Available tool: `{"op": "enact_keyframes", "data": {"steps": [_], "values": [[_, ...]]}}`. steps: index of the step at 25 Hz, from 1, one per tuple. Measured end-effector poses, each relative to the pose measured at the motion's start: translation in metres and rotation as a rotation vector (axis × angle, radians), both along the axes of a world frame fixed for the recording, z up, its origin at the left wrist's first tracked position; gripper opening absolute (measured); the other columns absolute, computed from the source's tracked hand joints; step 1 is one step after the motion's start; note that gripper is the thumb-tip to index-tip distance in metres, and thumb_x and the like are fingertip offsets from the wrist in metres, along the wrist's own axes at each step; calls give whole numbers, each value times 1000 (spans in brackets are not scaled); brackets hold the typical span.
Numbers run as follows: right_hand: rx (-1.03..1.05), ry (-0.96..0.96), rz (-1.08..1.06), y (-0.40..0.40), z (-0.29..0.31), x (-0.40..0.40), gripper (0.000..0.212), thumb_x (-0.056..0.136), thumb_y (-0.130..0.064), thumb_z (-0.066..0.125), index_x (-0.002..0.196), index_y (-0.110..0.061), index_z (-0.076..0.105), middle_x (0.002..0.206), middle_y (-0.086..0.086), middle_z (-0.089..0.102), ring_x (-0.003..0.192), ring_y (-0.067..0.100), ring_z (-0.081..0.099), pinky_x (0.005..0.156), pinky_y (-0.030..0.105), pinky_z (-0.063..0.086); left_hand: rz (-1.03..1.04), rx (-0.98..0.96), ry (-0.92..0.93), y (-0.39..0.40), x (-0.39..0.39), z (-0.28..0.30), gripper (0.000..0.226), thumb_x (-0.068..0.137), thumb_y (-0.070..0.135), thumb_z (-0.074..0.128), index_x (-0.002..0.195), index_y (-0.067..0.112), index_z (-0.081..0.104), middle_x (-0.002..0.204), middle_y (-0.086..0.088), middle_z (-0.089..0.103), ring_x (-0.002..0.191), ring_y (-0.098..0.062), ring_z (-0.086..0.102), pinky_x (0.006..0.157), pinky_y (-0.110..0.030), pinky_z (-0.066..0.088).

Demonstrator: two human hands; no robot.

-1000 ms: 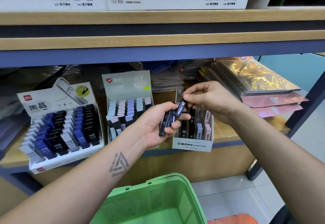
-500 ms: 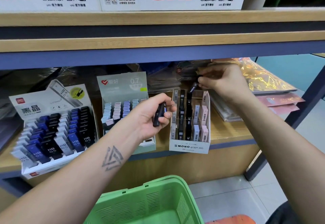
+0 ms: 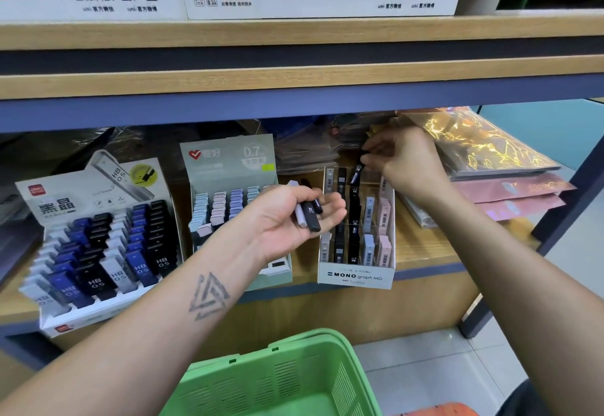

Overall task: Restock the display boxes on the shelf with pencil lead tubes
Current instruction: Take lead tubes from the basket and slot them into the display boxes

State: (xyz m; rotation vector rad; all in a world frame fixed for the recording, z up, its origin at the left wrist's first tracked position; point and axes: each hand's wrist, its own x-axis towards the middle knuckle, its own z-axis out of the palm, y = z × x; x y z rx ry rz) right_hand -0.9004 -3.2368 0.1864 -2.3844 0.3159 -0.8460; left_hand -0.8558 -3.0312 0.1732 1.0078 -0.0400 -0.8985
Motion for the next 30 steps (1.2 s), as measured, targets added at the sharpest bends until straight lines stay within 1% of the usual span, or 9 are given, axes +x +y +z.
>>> {"op": "enact_keyframes", "data": {"steps": [4, 6, 10, 12, 16, 23, 26, 28, 30], "values": [[155, -10, 12, -5, 5, -1, 13, 87, -7, 76, 98, -13, 75, 93, 0, 75, 83, 15, 72, 83, 38, 61, -44, 69, -38, 4, -2, 1, 17, 103, 5, 49, 119, 2, 53, 106, -21, 72, 73, -33, 74, 59, -48, 61], [208, -24, -5, -12, 7, -2, 15, 88, -4, 74, 100, -13, 74, 94, 0, 75, 85, 16, 72, 82, 37, 61, -55, 95, -60, 5, -3, 1, 15, 103, 9, 51, 118, 8, 53, 105, -19, 73, 69, -31, 72, 56, -44, 60], [-64, 84, -107, -20, 0, -2, 18, 89, -11, 74, 107, -14, 76, 104, -1, 71, 91, 15, 60, 76, 25, 45, -90, 95, -68, 2, -3, -1, 21, 102, 10, 54, 122, 8, 50, 94, -21, 70, 61, -24, 62, 46, -27, 51], [-154, 112, -104, -20, -8, 4, 17, 89, -11, 74, 106, -13, 76, 104, 3, 71, 91, 17, 61, 81, 27, 48, -102, 97, -72, 0, -4, -2, 20, 101, 10, 53, 121, 7, 50, 89, -20, 69, 60, -21, 59, 42, -24, 46], [-175, 128, -92, -22, -19, 15, 18, 88, -10, 74, 105, -14, 76, 106, 8, 73, 95, 25, 68, 87, 42, 58, -112, 102, -78, 0, -4, -6, 21, 101, 10, 54, 121, 7, 51, 87, -19, 69, 59, -20, 59, 41, -23, 45], [-306, 209, -141, -15, -33, 20, 19, 90, -7, 67, 106, -13, 75, 108, 12, 72, 98, 30, 67, 83, 49, 58, -143, 88, -85, 2, -4, -11, 27, 100, 4, 52, 126, -3, 58, 93, -23, 68, 68, -23, 64, 50, -22, 52], [-373, 192, -155, -9, -28, 16, 23, 93, -15, 66, 115, -15, 74, 113, 8, 72, 100, 26, 65, 86, 42, 56, -175, 55, -88, 3, -4, -13, 27, 100, 0, 48, 125, -5, 57, 97, -24, 71, 70, -25, 68, 52, -24, 55], [-198, 114, -66, 0, -16, 8, 21, 95, -17, 65, 114, -16, 74, 108, 1, 73, 94, 17, 64, 82, 33, 52, -206, 46, -104, 4, -5, -13, 24, 100, 0, 48, 121, -5, 58, 100, -24, 71, 69, -24, 68, 51, -23, 54], [201, 144, 166, 14, -1, -3, 16, 96, -23, 68, 108, -17, 76, 98, -3, 75, 86, 11, 67, 78, 28, 51, -231, 43, -121, 5, -7, -13, 21, 100, 1, 50, 119, -2, 58, 104, -23, 72, 69, -23, 66, 48, -22, 52]]}}
